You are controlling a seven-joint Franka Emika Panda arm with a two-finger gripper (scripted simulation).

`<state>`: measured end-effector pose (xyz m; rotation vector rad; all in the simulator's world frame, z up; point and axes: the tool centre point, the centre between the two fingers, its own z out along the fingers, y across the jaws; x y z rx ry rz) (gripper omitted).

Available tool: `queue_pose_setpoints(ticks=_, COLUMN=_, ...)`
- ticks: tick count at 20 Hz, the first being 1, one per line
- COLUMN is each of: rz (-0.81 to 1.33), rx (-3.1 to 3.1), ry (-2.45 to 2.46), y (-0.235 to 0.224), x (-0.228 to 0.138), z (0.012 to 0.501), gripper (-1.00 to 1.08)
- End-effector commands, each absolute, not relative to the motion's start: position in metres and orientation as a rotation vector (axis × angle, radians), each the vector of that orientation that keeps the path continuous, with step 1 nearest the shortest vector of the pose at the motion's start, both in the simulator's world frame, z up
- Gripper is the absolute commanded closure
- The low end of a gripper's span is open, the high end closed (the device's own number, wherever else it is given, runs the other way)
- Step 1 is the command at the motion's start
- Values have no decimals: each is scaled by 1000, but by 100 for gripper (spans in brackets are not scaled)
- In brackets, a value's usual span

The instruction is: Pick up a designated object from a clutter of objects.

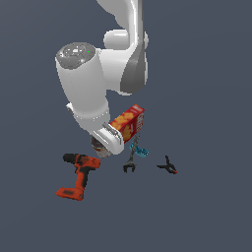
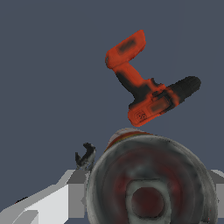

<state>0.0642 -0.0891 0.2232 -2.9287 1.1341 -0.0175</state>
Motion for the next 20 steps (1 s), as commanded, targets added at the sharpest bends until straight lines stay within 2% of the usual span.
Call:
queue_pose_setpoints(ticks=1, rz=-20, rx=-2929, ry=1135, y=-76, x=65, z=253, gripper=108)
queue_pose_setpoints(ticks=11, rz=-7, rx=-2931, ry=1134, y=-30, x=68, z=347, gripper=108)
queue_pose_setpoints(ticks=20, rz=-1, rx=-2931, ry=1133, y=-10, x=72, z=386, gripper=108)
